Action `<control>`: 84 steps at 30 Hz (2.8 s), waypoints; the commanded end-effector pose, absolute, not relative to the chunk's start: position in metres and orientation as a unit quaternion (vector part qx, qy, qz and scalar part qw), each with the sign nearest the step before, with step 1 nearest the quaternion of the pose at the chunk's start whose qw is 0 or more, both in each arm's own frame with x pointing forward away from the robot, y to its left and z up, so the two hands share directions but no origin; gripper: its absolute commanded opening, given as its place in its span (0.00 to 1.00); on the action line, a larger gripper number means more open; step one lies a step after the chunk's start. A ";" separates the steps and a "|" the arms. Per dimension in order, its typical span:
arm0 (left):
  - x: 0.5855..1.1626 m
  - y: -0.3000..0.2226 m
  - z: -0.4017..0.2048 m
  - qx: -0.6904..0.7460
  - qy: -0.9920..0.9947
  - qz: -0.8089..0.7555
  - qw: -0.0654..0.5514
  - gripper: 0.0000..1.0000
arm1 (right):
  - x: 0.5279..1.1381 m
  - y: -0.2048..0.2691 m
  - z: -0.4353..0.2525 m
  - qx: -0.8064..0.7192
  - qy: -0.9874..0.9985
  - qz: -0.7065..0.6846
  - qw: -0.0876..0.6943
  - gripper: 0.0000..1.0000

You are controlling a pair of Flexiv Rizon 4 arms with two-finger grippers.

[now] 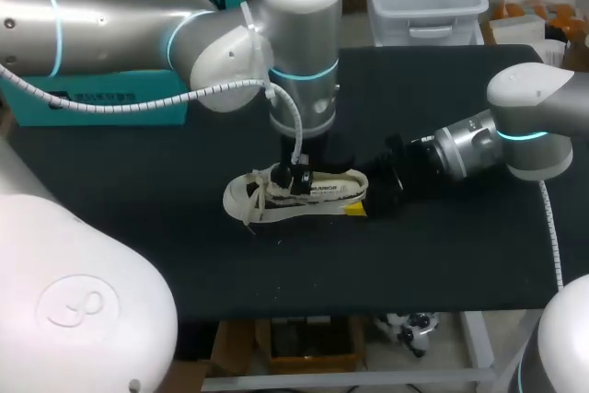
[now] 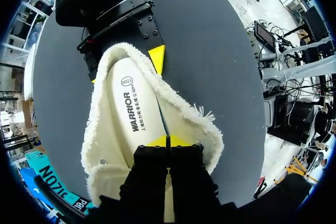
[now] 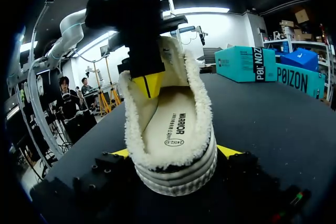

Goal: Open the shoe tongue, take the insole out of the shoe, put the insole back into the shoe, and pack the shoe into the shoebox

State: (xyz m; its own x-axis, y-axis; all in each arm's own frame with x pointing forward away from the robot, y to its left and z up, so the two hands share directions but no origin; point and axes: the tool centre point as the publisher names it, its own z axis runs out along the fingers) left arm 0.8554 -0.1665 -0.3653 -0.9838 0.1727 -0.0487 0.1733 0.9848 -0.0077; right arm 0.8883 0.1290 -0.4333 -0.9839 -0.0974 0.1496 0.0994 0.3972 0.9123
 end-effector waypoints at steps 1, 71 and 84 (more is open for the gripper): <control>0.857 -0.162 -0.370 0.079 0.996 -0.009 0.031 0.00 | 0.890 0.129 -0.445 -0.001 -0.830 -0.550 0.091 0.00; 0.831 -0.173 -0.412 0.028 0.999 -0.010 0.015 0.21 | 0.890 0.129 -0.445 -0.001 -0.830 -0.550 0.091 0.00; 0.849 -0.174 -0.432 -0.016 0.999 0.015 0.030 0.17 | 0.890 0.129 -0.445 -0.001 -0.830 -0.550 0.091 0.00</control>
